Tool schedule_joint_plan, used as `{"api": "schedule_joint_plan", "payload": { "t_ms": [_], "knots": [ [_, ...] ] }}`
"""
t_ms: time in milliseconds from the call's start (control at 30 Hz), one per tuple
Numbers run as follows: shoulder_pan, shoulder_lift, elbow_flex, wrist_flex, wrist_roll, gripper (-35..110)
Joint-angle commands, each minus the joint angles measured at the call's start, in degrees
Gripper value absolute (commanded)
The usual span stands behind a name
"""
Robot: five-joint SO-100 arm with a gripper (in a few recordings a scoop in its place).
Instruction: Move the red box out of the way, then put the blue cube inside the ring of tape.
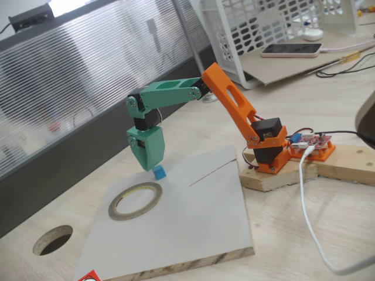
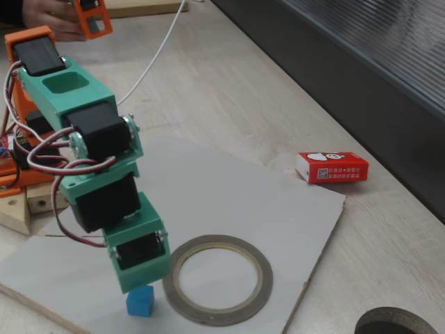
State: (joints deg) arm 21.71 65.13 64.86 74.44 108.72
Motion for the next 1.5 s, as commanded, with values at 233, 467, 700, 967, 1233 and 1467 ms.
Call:
{"api": "schedule_joint_plan", "payload": {
  "t_ms": [233, 467, 700, 967, 1233, 1467],
  "knots": [
    [0.5, 3.8, -0.5, -0.4, 0.6, 3],
    [0.5, 3.8, -0.5, 0.4, 0.6, 37],
    [0.5, 3.8, -0.4, 0.5, 1.1, 63],
    [0.6, 3.8, 0.2, 1.3, 1.1, 66],
    [0.5, 3.8, -0.4, 11.3, 1.0, 66],
    [0.5, 3.7, -0.4, 11.2, 0.9, 66]
  ]
}}
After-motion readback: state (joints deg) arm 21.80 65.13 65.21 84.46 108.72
